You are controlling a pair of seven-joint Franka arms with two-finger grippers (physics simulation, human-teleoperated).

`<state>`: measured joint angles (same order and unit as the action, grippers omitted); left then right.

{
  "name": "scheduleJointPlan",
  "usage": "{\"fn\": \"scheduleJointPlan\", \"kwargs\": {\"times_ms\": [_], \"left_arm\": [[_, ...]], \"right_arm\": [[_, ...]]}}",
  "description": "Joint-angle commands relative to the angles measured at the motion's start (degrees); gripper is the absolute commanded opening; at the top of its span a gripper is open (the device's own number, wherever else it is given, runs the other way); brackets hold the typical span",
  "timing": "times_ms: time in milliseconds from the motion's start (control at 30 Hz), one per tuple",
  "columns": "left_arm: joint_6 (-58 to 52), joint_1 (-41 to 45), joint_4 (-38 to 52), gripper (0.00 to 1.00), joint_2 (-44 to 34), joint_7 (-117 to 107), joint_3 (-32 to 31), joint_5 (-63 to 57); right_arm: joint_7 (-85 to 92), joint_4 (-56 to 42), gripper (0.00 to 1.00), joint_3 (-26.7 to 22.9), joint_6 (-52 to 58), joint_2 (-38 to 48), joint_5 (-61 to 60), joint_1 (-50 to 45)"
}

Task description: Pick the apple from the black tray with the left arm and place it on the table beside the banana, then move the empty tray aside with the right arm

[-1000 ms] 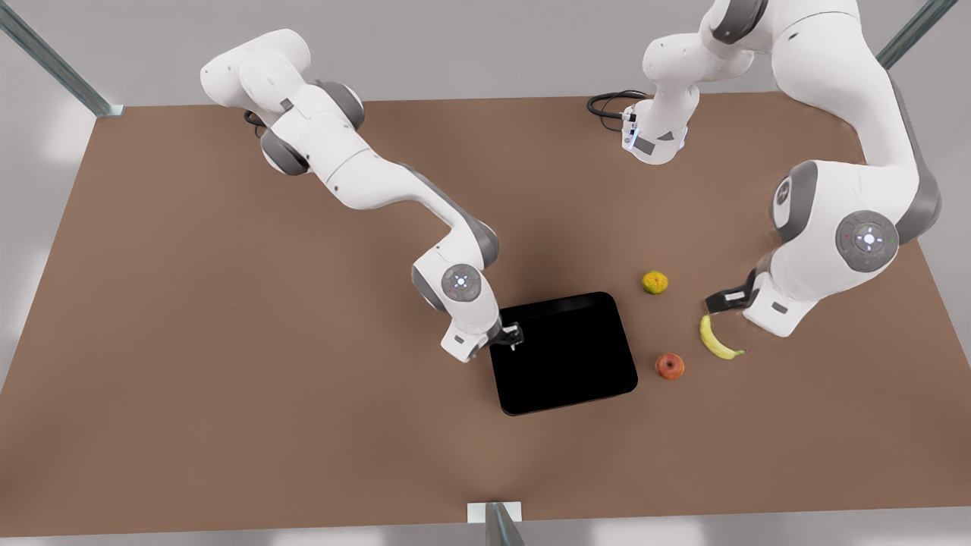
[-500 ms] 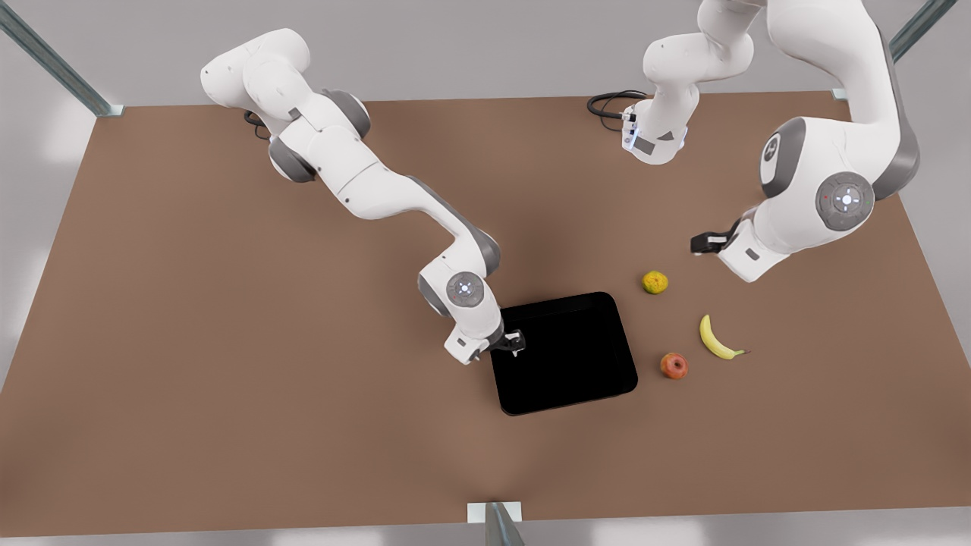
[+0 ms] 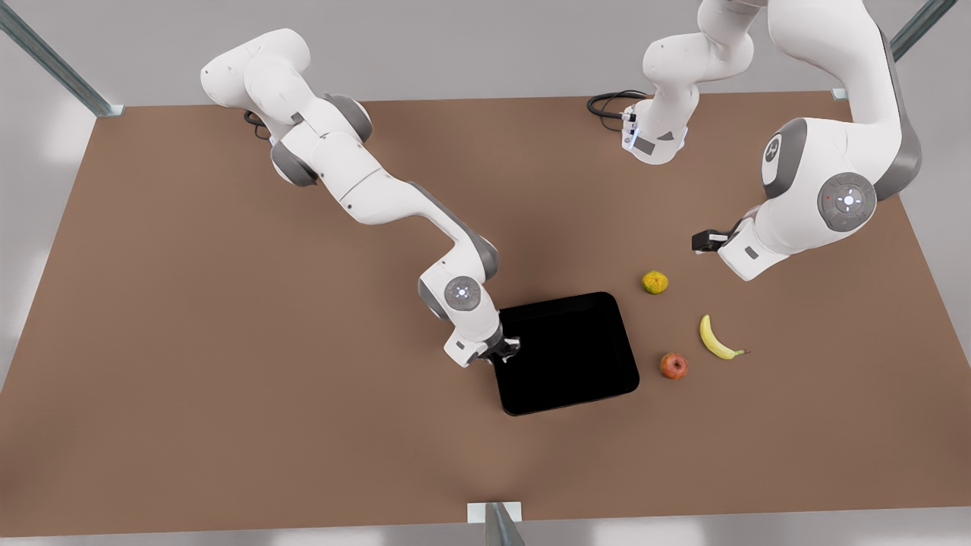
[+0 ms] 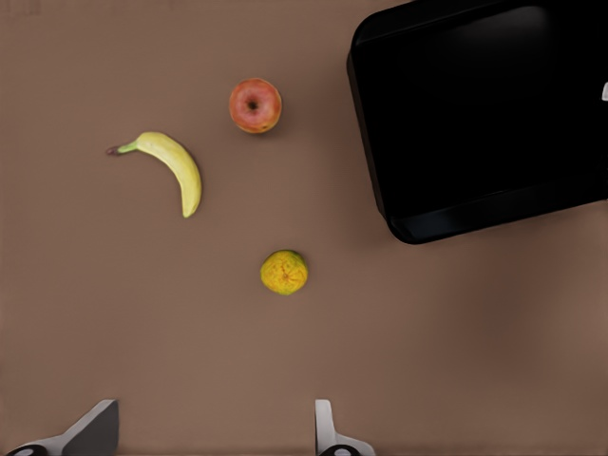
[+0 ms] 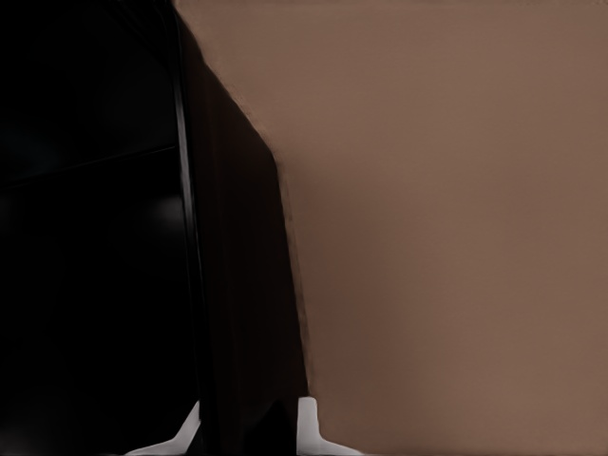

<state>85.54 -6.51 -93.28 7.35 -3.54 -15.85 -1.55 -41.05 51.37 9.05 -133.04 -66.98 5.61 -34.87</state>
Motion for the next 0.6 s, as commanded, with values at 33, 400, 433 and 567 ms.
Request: {"fn": "scheduleJointPlan", "kwargs": {"times_ms": [33, 400, 433, 567], "left_arm": [[-0.03, 0.01, 0.03, 1.00, -0.06, 3.62, -0.05, -0.12], [-0.11, 0.01, 0.38, 1.00, 0.12, 3.62, -0.05, -0.21], [-0.11, 0.01, 0.38, 1.00, 0.12, 3.62, -0.05, -0.21], [-0.11, 0.01, 0.38, 1.00, 0.12, 3.62, -0.05, -0.21]], "right_arm": [[0.35, -0.04, 0.28, 0.00, -0.12, 0.09, 0.72, 0.15], [1.14, -0.13, 0.15, 1.93, 2.51, 2.99, 0.37, 1.30], [1.06, -0.13, 0.15, 2.02, 3.48, 3.69, 0.37, 1.30], [1.85, 0.05, 0.00, 2.02, 6.64, 6.59, 0.46, 1.91]]}}
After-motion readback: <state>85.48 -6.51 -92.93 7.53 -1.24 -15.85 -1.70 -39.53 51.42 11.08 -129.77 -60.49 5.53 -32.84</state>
